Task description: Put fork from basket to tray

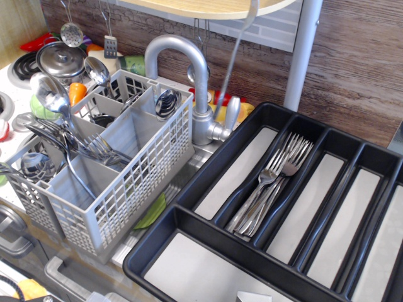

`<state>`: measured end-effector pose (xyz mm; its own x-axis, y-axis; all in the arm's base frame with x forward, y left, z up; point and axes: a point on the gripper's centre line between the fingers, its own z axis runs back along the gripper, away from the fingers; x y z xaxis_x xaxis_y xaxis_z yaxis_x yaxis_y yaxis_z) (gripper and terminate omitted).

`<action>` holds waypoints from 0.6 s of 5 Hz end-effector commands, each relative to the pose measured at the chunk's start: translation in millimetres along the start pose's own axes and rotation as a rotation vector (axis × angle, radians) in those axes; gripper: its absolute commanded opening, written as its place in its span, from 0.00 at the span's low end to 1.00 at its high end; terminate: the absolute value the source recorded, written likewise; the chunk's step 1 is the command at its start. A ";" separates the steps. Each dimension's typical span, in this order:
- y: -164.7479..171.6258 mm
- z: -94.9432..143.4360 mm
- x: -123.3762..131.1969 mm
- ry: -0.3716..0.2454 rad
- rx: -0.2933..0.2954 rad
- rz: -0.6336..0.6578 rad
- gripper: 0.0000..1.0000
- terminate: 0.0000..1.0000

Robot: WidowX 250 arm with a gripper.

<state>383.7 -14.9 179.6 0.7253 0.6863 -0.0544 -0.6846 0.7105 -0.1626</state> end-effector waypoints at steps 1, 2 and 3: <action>-22.5 14.3 -26.1 -0.014 -0.098 -0.022 0.00 0.00; -29.3 -6.7 -38.9 0.029 -0.019 -0.089 0.00 0.00; -27.5 -24.3 -51.2 0.040 -0.015 -0.104 0.00 0.00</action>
<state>370.0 -74.5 125.4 0.7822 0.6136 -0.1077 -0.6228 0.7661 -0.1586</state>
